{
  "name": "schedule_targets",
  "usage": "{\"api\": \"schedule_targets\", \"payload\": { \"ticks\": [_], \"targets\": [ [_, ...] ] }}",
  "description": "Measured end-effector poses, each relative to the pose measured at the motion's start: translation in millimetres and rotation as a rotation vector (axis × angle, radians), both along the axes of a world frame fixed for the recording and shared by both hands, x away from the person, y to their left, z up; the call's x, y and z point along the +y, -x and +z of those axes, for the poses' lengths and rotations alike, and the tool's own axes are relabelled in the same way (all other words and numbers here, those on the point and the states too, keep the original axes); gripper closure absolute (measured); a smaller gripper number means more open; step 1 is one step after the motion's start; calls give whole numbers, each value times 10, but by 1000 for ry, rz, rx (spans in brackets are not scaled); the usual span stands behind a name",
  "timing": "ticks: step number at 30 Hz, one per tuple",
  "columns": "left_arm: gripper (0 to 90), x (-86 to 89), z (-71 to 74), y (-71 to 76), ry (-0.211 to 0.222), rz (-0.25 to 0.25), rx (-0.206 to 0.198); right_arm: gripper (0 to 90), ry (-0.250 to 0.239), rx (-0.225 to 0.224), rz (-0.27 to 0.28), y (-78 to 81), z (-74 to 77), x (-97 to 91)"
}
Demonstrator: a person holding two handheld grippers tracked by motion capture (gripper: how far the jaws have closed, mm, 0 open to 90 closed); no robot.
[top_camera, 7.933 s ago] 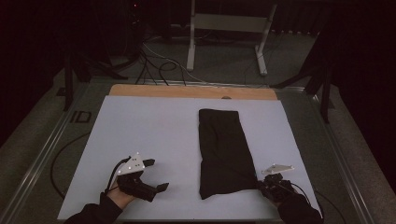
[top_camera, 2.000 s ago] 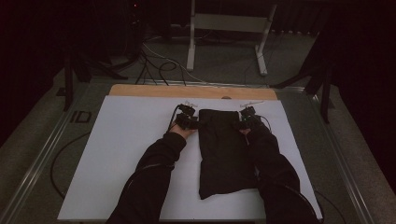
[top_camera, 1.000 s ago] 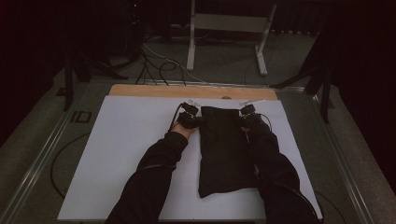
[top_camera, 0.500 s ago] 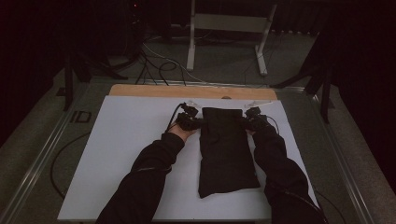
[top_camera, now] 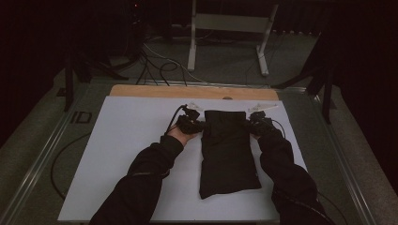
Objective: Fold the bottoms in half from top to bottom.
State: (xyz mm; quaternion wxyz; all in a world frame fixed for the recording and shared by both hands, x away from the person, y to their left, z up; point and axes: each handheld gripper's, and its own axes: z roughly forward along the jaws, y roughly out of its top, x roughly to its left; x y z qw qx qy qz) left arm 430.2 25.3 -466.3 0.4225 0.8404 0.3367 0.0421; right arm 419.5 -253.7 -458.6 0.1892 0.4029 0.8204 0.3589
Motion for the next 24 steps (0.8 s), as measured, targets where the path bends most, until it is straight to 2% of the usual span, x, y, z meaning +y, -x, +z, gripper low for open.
{"api": "schedule_targets", "payload": {
  "ticks": [14, 24],
  "targets": [
    [849, -1, 66, 248, 18, -67, 16, 839, 8, -30, 45, 343, 120, -75],
    [850, 39, 73, 424, 21, -114, 34, 839, 38, -53, 97, 589, 153, -85]
  ]
}}
